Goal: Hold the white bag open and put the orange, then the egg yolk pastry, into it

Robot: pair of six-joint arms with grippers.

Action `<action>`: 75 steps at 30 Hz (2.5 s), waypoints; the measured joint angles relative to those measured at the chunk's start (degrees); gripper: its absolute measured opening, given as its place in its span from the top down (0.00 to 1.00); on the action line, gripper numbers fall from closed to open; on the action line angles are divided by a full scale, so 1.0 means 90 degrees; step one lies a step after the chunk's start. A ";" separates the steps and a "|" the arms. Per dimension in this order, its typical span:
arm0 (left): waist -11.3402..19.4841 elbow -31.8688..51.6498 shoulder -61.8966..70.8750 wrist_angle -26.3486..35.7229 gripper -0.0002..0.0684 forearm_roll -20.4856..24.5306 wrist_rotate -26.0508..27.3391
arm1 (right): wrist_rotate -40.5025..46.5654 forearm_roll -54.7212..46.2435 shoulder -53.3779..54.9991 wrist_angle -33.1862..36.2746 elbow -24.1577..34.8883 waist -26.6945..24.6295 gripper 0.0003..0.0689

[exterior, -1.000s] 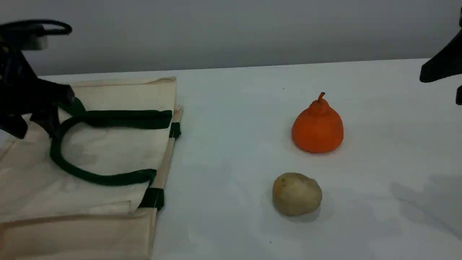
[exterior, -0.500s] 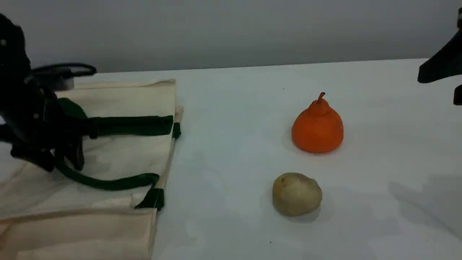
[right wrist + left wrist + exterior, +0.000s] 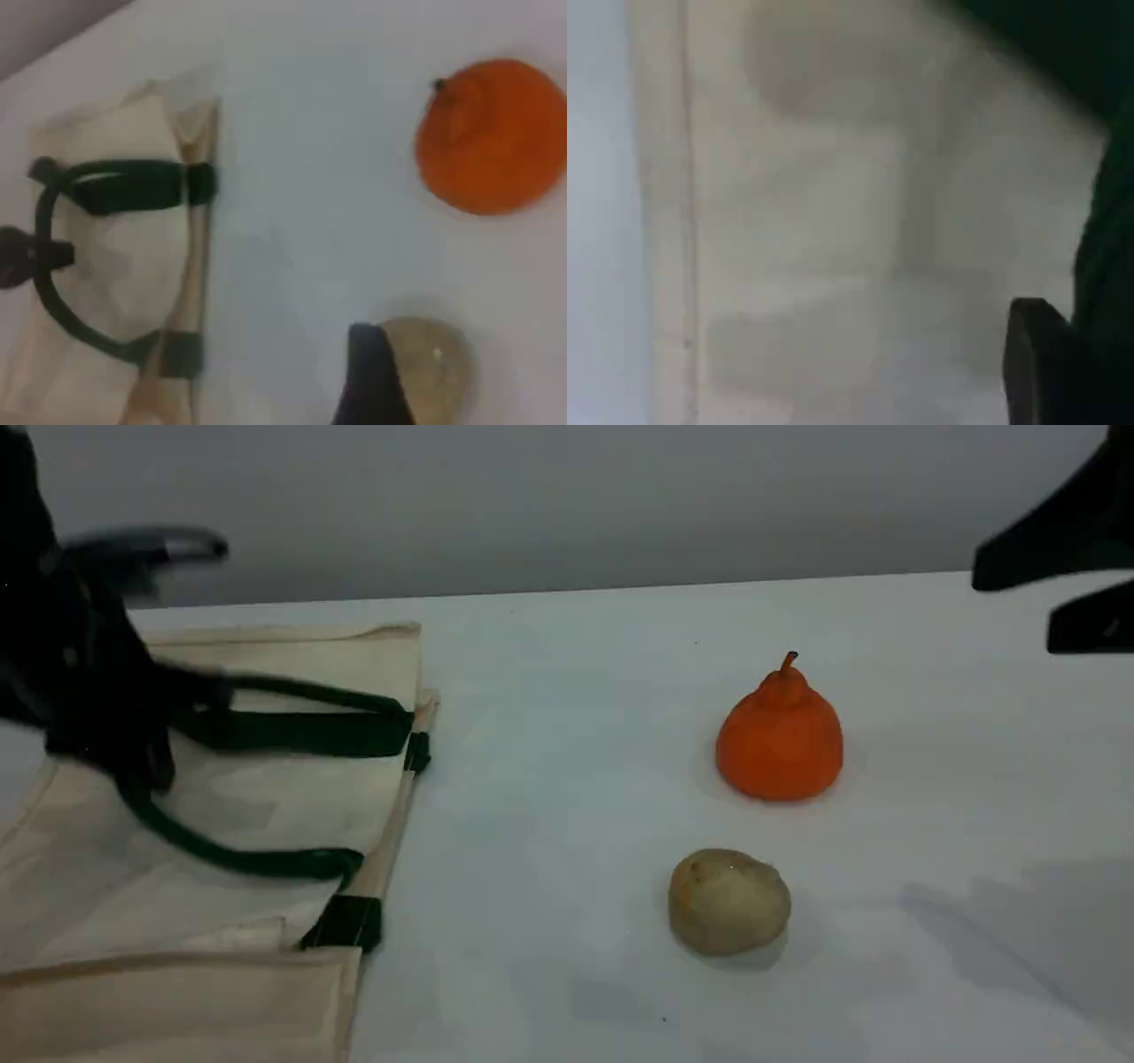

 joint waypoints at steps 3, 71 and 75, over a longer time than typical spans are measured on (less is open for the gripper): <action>0.0000 -0.0325 -0.0510 0.0453 0.89 -0.0561 0.0618 | -0.0381 0.0465 -0.0006 0.0005 0.0000 0.0040 0.36; -0.2129 -0.2053 -0.4061 0.3777 0.89 -0.2106 0.2584 | -0.2329 0.0962 0.3629 -0.2029 -0.2886 0.1594 0.36; -0.2160 -0.2053 -0.4061 0.3756 0.89 -0.2084 0.2584 | -0.2329 0.0962 0.3766 -0.2029 -0.3116 0.1594 0.36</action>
